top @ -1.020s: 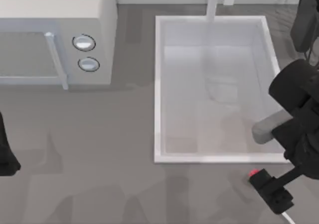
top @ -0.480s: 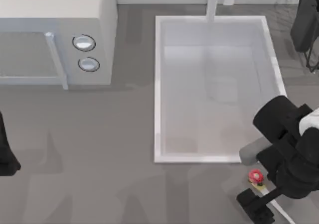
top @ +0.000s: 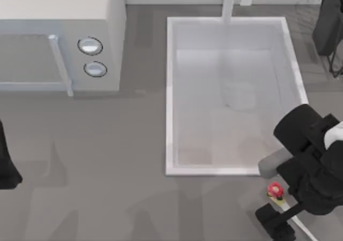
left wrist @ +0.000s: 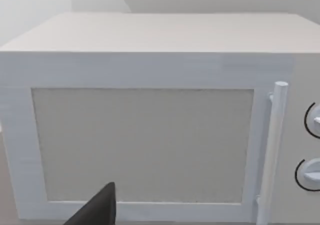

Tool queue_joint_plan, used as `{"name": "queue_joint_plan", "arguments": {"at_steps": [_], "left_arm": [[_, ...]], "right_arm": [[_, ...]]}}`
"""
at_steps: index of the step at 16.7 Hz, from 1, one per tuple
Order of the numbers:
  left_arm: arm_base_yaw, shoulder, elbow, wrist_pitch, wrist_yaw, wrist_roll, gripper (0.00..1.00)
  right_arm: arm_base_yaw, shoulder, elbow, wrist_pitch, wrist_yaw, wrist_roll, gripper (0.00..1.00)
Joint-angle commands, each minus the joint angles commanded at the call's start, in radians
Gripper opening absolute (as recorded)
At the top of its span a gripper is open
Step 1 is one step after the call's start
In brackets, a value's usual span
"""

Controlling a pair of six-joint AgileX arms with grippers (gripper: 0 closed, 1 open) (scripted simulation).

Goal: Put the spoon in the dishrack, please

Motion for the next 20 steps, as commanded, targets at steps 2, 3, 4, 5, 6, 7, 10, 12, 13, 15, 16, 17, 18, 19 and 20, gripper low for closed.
{"name": "queue_joint_plan", "arguments": {"at_steps": [2, 3, 4, 5, 6, 7, 10, 12, 13, 15, 16, 17, 18, 19, 20], "left_arm": [[0.000, 0.000, 0.000, 0.000, 0.000, 0.000, 1.00], [0.000, 0.000, 0.000, 0.000, 0.000, 0.000, 1.00], [0.000, 0.000, 0.000, 0.000, 0.000, 0.000, 1.00], [0.000, 0.000, 0.000, 0.000, 0.000, 0.000, 1.00], [0.000, 0.000, 0.000, 0.000, 0.000, 0.000, 1.00], [0.000, 0.000, 0.000, 0.000, 0.000, 0.000, 1.00], [0.000, 0.000, 0.000, 0.000, 0.000, 0.000, 1.00], [0.000, 0.000, 0.000, 0.000, 0.000, 0.000, 1.00], [0.000, 0.000, 0.000, 0.000, 0.000, 0.000, 1.00], [0.000, 0.000, 0.000, 0.000, 0.000, 0.000, 1.00], [0.000, 0.000, 0.000, 0.000, 0.000, 0.000, 1.00], [0.000, 0.000, 0.000, 0.000, 0.000, 0.000, 1.00], [0.000, 0.000, 0.000, 0.000, 0.000, 0.000, 1.00], [0.000, 0.000, 0.000, 0.000, 0.000, 0.000, 1.00], [0.000, 0.000, 0.000, 0.000, 0.000, 0.000, 1.00]], "right_arm": [[0.000, 0.000, 0.000, 0.000, 0.000, 0.000, 0.77], [0.000, 0.000, 0.000, 0.000, 0.000, 0.000, 0.70], [0.000, 0.000, 0.000, 0.000, 0.000, 0.000, 0.62], [0.000, 0.000, 0.000, 0.000, 0.000, 0.000, 0.55], [0.000, 0.000, 0.000, 0.000, 0.000, 0.000, 0.47], [0.000, 0.000, 0.000, 0.000, 0.000, 0.000, 0.40], [0.000, 0.000, 0.000, 0.000, 0.000, 0.000, 0.17], [0.000, 0.000, 0.000, 0.000, 0.000, 0.000, 0.02], [0.000, 0.000, 0.000, 0.000, 0.000, 0.000, 0.00], [0.000, 0.000, 0.000, 0.000, 0.000, 0.000, 0.00], [0.000, 0.000, 0.000, 0.000, 0.000, 0.000, 0.00], [0.000, 0.000, 0.000, 0.000, 0.000, 0.000, 0.00], [0.000, 0.000, 0.000, 0.000, 0.000, 0.000, 0.00], [0.000, 0.000, 0.000, 0.000, 0.000, 0.000, 0.00], [0.000, 0.000, 0.000, 0.000, 0.000, 0.000, 0.00]]}}
